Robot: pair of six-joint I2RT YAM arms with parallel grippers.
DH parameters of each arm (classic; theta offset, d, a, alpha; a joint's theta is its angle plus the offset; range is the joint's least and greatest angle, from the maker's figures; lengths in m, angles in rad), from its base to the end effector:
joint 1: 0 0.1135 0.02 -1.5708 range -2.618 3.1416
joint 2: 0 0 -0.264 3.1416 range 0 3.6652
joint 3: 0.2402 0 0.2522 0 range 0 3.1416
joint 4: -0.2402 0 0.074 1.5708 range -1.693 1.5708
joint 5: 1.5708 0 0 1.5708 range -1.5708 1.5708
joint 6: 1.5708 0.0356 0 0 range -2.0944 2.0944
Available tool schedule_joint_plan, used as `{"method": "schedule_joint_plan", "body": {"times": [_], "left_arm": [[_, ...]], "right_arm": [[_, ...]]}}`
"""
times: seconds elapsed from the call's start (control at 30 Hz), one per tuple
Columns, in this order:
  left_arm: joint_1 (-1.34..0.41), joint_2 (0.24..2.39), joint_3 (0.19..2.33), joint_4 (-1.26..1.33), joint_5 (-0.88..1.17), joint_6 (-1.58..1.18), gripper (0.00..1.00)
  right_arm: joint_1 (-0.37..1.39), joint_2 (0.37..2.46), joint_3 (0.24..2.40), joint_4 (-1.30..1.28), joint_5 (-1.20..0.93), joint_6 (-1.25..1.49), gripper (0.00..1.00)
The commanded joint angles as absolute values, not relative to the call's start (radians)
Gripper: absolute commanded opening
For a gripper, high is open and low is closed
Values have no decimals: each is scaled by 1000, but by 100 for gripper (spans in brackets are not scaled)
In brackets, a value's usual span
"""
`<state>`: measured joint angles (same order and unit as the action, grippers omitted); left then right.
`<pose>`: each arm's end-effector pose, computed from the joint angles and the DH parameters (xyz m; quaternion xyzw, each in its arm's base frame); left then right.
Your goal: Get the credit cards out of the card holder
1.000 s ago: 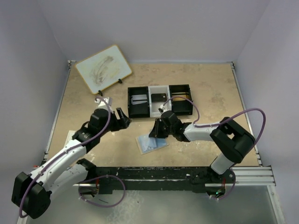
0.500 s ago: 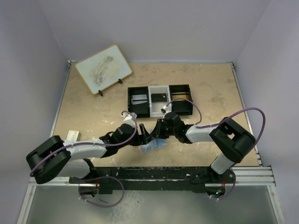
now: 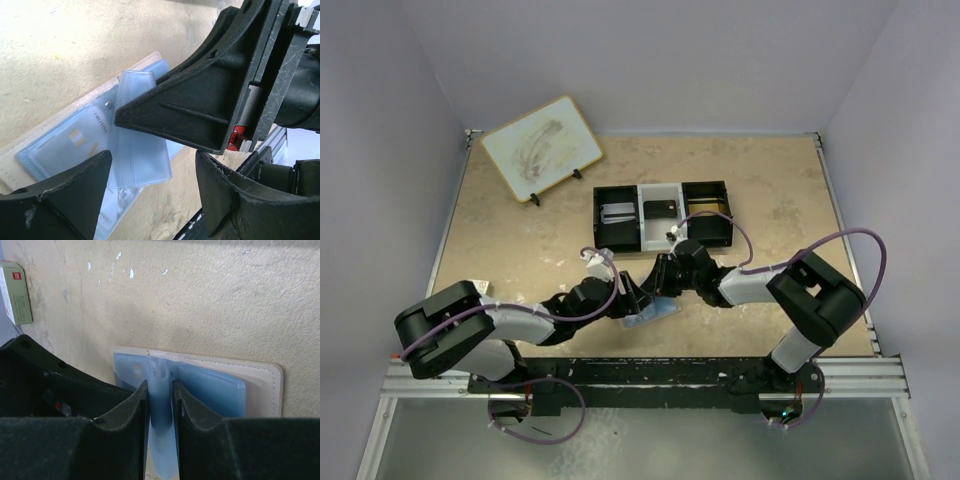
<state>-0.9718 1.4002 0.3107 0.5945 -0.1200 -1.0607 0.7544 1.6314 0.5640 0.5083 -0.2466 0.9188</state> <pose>0.1377 -0.1941 0.1324 -0.0688 0.8550 -0.4077 0.3131 0.2117 0.2109 0.1338 0.0119 0.8701 0.4291 0.2423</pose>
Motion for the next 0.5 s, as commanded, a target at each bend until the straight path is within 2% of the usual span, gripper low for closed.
{"method": "schedule_joint_plan", "body": {"times": [0.0,0.07,0.2,0.47], "left_arm": [[-984,1389,215,614,-217,-1125,67],[-986,1391,207,641,-202,-1125,67],[-986,1421,214,692,-170,-1115,66],[-988,1470,193,836,-138,-1146,58]], "right_arm": [[755,1662,541,496,-294,918,29],[755,1653,547,477,-286,908,37],[756,1622,597,381,-193,847,45],[765,1611,650,205,-101,759,51]]}}
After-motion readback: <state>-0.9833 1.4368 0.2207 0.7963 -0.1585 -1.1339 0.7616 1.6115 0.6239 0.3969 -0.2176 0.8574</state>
